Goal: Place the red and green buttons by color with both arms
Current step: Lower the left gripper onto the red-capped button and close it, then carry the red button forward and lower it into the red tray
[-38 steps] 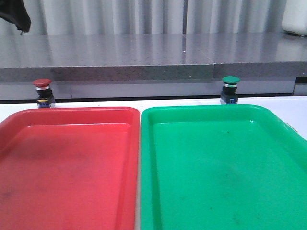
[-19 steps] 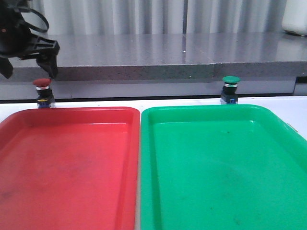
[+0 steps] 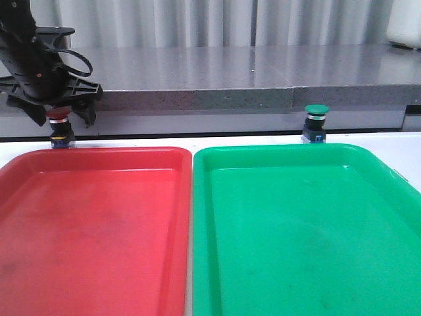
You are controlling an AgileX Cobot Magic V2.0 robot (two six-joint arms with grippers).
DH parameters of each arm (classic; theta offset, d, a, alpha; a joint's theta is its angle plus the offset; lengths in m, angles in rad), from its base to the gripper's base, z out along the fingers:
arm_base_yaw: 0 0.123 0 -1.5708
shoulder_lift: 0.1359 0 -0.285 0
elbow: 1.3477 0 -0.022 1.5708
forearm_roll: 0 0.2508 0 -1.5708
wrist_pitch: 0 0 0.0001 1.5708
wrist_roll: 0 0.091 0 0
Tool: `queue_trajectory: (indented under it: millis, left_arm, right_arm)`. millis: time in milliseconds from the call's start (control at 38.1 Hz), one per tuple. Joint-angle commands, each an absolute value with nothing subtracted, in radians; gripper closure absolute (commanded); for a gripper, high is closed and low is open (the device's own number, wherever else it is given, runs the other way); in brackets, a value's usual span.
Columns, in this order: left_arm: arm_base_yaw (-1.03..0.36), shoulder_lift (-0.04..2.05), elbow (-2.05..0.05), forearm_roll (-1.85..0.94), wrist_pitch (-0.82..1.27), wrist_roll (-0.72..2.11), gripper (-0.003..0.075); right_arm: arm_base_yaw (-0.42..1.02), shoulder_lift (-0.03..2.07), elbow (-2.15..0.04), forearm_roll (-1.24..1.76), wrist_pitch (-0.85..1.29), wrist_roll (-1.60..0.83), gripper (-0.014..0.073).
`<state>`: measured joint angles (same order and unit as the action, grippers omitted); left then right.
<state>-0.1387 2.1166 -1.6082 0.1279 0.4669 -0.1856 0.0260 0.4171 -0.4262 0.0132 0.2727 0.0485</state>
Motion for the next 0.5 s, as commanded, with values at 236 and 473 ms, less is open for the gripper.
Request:
queue_trajectory:
  millis: [236,473]
  left_arm:
    - [-0.138,2.048,-1.664,0.132,0.458,-0.192,0.0605]
    - [-0.147,1.927,-1.668,0.122,0.547,-0.192,0.0617]
  right_arm:
    - [0.018,0.429,-0.463,0.011,0.193,0.042,-0.0050]
    - [0.018,0.429,-0.463,0.011,0.193,0.042,-0.0050]
